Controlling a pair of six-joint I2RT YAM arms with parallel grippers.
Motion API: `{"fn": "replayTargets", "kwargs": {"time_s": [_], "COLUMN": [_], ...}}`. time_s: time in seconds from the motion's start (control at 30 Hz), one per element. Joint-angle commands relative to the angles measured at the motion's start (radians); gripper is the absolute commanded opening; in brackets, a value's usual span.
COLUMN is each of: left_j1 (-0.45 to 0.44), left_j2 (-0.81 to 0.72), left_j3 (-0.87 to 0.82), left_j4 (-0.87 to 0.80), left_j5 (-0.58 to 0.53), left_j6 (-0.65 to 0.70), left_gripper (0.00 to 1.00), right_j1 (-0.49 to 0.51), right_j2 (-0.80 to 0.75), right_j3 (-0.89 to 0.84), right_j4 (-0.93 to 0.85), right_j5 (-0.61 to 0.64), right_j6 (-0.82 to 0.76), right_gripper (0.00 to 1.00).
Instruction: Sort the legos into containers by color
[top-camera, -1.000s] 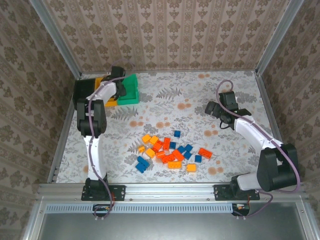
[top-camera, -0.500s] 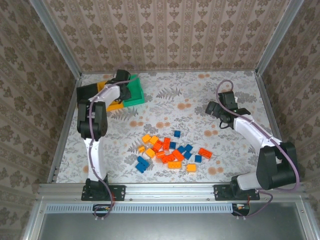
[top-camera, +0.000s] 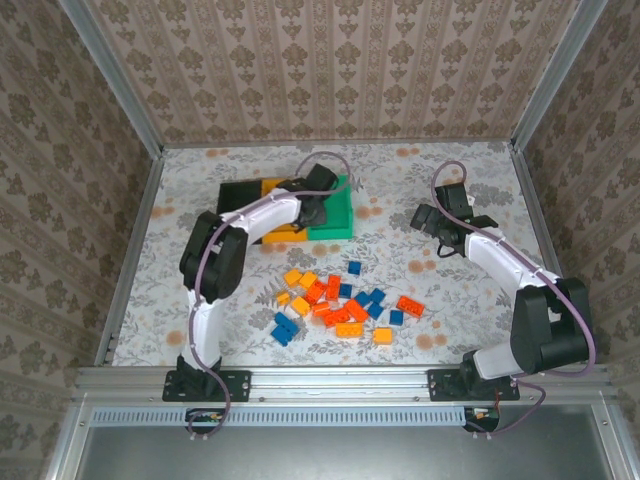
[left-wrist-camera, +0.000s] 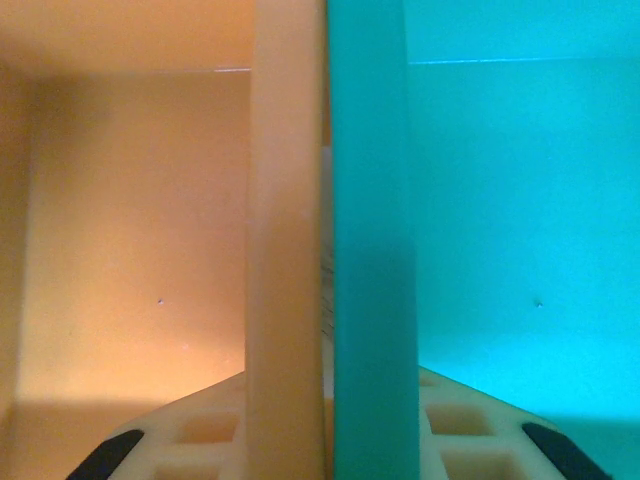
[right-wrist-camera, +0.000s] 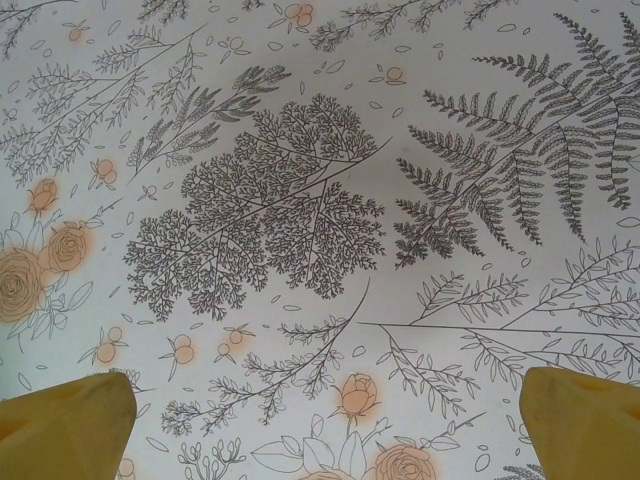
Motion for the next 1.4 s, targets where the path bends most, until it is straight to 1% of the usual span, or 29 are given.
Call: {"fn": "replayTargets", "kwargs": {"time_s": [0.0, 0.07, 0.17, 0.27, 0.4, 0.5, 0.53, 0.63, 0.67, 0.7, 0.83, 0.93, 1.03, 1.17, 1.27, 1.3, 1.37], "left_j1": [-0.058, -0.095, -0.146, -0.178, -0.208, -0.218, -0.220, -0.219, -0.219, -0.221, -0.224, -0.225, -0.226, -0.225, -0.225, -0.227, -0.228], "left_j2": [0.017, 0.041, 0.054, 0.091, 0.148, 0.166, 0.174, 0.183, 0.183, 0.179, 0.179, 0.170, 0.136, 0.102, 0.045, 0.017, -0.038], "left_j3": [0.105, 0.151, 0.168, 0.202, 0.263, 0.269, 0.275, 0.283, 0.279, 0.269, 0.263, 0.256, 0.220, 0.206, 0.183, 0.167, 0.147], "left_j4": [-0.072, -0.108, -0.124, -0.141, -0.169, -0.150, -0.153, -0.168, -0.164, -0.150, -0.125, -0.120, -0.083, -0.061, -0.023, -0.001, 0.027], "left_j5": [-0.051, -0.067, -0.100, -0.098, -0.100, -0.100, -0.096, -0.079, -0.074, -0.070, -0.058, -0.064, -0.065, -0.062, -0.054, -0.049, -0.037], "left_j6": [-0.109, -0.145, -0.200, -0.238, -0.226, -0.187, -0.175, -0.180, -0.188, -0.191, -0.195, -0.186, -0.188, -0.193, -0.194, -0.189, -0.175], "left_gripper": [0.00, 0.00, 0.00, 0.00, 0.00, 0.00, 0.00, 0.00, 0.03, 0.10, 0.23, 0.38, 0.50, 0.60, 0.67, 0.73, 0.92], "right_j1": [0.006, 0.006, 0.005, 0.004, 0.004, 0.004, 0.004, 0.004, 0.004, 0.004, 0.004, 0.004, 0.004, 0.004, 0.005, 0.006, 0.007], "right_j2": [-0.010, -0.013, -0.018, -0.021, -0.031, -0.032, -0.062, -0.072, -0.074, -0.076, -0.080, -0.086, -0.100, -0.112, -0.124, -0.130, -0.143], "right_j3": [-0.018, -0.022, -0.031, -0.039, -0.049, -0.059, -0.062, -0.064, -0.064, -0.064, -0.065, -0.062, -0.069, -0.064, -0.059, -0.062, -0.063], "right_j4": [-0.035, -0.039, -0.033, -0.032, -0.034, -0.032, -0.032, -0.036, -0.035, -0.037, -0.039, -0.049, -0.050, -0.063, -0.090, -0.100, -0.131], "right_j5": [0.035, 0.040, 0.038, 0.038, 0.038, 0.040, 0.039, 0.039, 0.040, 0.039, 0.030, 0.026, 0.026, 0.020, 0.011, 0.007, -0.004], "right_j6": [0.020, 0.022, 0.026, 0.028, 0.028, 0.026, 0.025, 0.026, 0.027, 0.028, 0.037, 0.039, 0.041, 0.044, 0.044, 0.047, 0.056], "right_gripper": [1.00, 1.00, 1.00, 1.00, 1.00, 1.00, 1.00, 1.00, 1.00, 1.00, 1.00, 1.00, 1.00, 1.00, 1.00, 1.00, 1.00]}}
